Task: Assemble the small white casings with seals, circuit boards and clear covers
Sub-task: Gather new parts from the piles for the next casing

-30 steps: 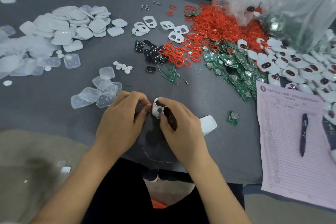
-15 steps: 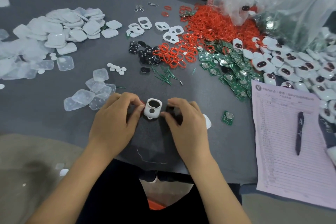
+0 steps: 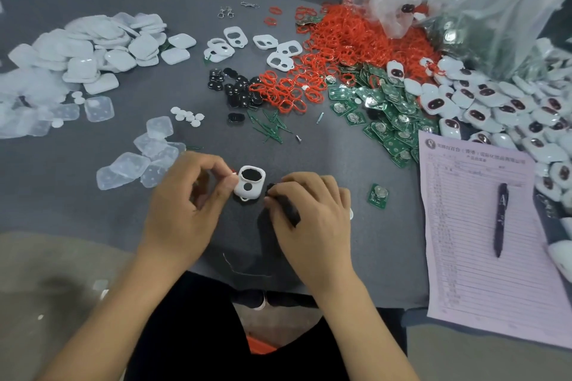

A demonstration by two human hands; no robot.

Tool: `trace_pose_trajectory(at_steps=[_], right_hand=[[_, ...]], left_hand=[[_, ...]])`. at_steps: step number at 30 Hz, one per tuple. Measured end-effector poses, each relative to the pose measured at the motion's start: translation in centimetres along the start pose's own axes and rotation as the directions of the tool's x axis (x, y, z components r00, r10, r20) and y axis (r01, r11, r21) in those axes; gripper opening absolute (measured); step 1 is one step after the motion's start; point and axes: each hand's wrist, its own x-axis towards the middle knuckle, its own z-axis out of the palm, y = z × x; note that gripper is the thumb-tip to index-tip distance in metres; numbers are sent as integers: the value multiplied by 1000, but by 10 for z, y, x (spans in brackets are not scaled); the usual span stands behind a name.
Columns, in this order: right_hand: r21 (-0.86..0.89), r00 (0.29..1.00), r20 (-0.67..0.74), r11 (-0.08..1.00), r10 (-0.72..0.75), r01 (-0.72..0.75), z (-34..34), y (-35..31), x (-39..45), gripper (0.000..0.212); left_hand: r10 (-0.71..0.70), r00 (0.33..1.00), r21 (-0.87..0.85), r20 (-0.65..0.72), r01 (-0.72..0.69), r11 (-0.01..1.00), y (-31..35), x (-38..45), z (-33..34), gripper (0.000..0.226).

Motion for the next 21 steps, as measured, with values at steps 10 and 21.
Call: trace_pose_trajectory(at_steps=[10,21], right_hand=[[575,945,255,754,204,-318,-35,11,5,6],[-105,895,390,976,216,-189,-27,15,43,8]], left_hand=[[-71,958,-205,279,131,970,35,-9,26,9],[-52,998,-109,36,55,993,48,-16,14,17]])
